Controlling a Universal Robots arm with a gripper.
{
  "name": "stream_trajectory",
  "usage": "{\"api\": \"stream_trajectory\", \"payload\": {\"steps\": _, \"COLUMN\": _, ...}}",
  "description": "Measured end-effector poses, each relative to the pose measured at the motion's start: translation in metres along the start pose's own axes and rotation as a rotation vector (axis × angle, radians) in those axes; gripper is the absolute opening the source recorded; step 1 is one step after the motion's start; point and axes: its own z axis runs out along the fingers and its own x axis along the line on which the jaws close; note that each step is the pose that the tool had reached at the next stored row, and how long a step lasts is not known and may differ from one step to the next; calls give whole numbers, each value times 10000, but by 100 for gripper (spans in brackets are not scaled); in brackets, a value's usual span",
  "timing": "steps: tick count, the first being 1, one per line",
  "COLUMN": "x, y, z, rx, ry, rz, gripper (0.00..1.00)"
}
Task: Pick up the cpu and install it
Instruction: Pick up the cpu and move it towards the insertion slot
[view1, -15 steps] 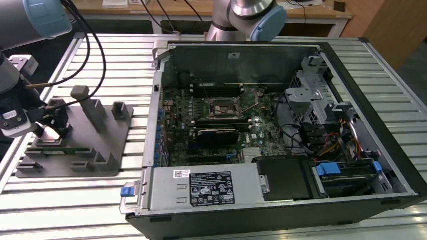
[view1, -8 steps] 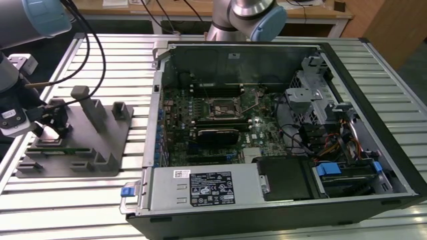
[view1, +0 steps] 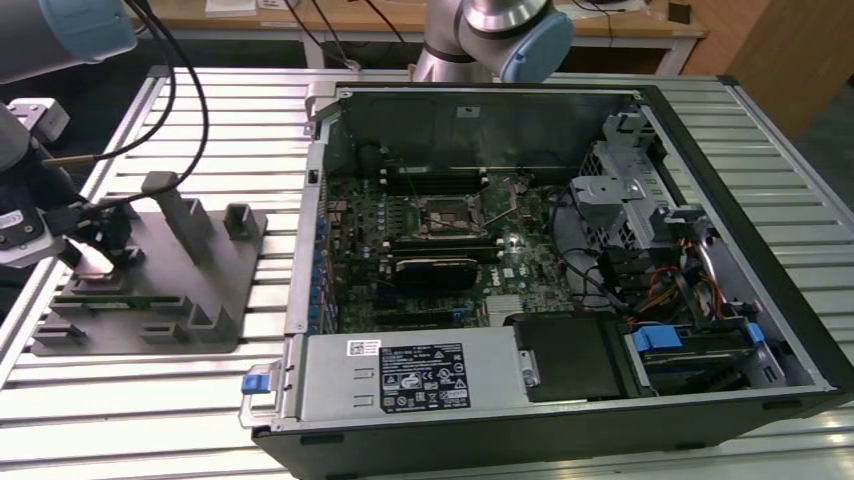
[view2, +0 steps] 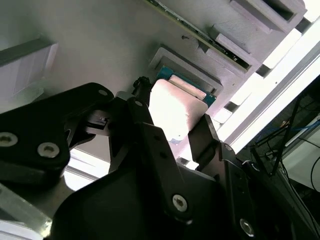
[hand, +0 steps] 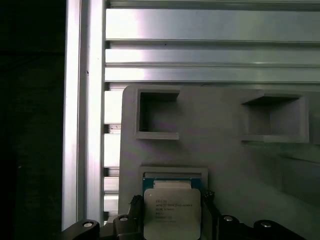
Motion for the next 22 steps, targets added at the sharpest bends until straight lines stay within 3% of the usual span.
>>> {"api": "stream_trajectory", "payload": {"steps": 22, "x": -3, "y": 7, "z": -156, "rx": -2, "ry": -1, "rz": 0, "gripper": 55}}
